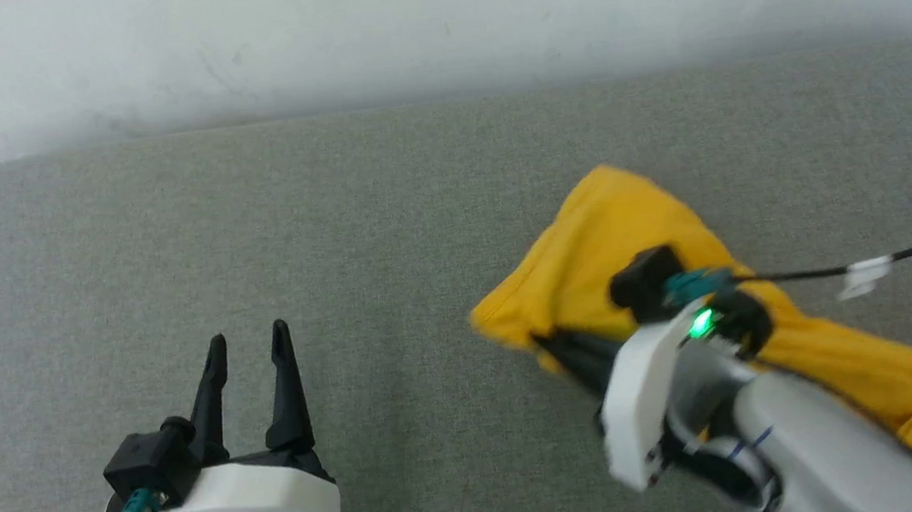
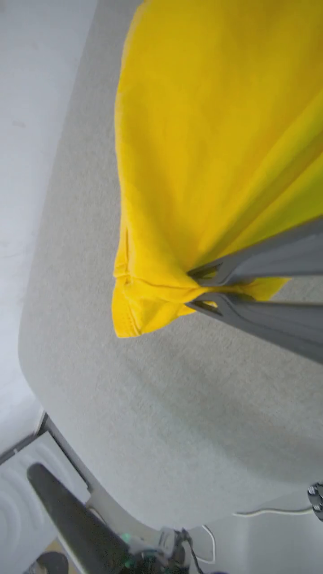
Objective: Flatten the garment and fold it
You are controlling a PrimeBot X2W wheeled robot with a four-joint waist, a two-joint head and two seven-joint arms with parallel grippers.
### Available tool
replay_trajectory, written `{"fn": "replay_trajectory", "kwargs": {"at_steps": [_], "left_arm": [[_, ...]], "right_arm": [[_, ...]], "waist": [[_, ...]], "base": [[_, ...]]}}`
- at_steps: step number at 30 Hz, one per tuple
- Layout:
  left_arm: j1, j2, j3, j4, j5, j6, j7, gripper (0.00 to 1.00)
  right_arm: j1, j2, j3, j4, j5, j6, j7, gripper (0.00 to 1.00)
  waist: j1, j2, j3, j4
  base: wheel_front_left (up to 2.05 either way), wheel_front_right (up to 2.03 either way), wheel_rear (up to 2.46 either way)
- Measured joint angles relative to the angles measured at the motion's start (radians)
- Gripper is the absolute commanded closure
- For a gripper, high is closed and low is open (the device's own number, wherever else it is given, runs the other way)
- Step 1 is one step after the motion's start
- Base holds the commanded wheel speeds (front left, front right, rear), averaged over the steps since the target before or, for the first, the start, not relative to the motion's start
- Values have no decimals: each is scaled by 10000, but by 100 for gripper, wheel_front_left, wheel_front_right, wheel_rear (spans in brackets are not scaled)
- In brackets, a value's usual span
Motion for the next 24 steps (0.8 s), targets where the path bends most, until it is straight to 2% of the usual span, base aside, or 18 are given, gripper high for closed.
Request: {"fn": "replay_trajectory", "kwargs": {"at_steps": [3, 5, 6, 7, 10, 13, 16, 19, 24], "left_arm": [[0, 0, -10, 12, 2, -75, 0, 0], [0, -2, -8, 15, 2, -77, 0, 0], [0, 0, -10, 27, 2, -84, -2, 0], [0, -4, -17, 52, 2, -88, 0, 0], [1, -15, -27, 102, 2, -88, -2, 0], [37, -15, -2, 150, 0, -88, -2, 0], [155, -10, 27, 221, 0, -88, 0, 0], [267, 6, 61, 259, -2, -86, 0, 0], [384, 25, 73, 251, -15, -73, 27, 0]], "right_arm": [[294, 190, 1058, -267, 293, 17, 278, 98], [645, 280, 1593, -171, 431, 27, 336, 52], [773, 278, 1818, -40, 380, 29, 316, 4], [872, 284, 1948, 88, 362, 27, 242, 0], [1053, 366, 1885, 79, 410, 27, -690, 0], [1126, 460, 1361, -360, 276, 27, -1990, 0], [1502, 489, 627, -828, 98, 29, -2788, 0], [2045, 543, -520, -1250, -414, 27, -3444, 0], [2824, 861, -2844, -1870, -1916, 27, -3714, 0]], "waist": [[0, 0, -105, -7], [-1, 0, -98, 12], [0, 0, -84, 14], [1, 0, -75, 17], [0, 0, -75, 20], [0, 0, -144, -5], [0, 0, -277, -38], [0, 0, -431, -81], [0, 0, -683, -183]], "base": [[0, 0, 0], [0, 0, 0], [0, 0, 0], [0, 0, 0], [0, 0, 0], [0, 0, 0], [0, 0, 0], [0, 0, 0], [0, 0, 0]]}}
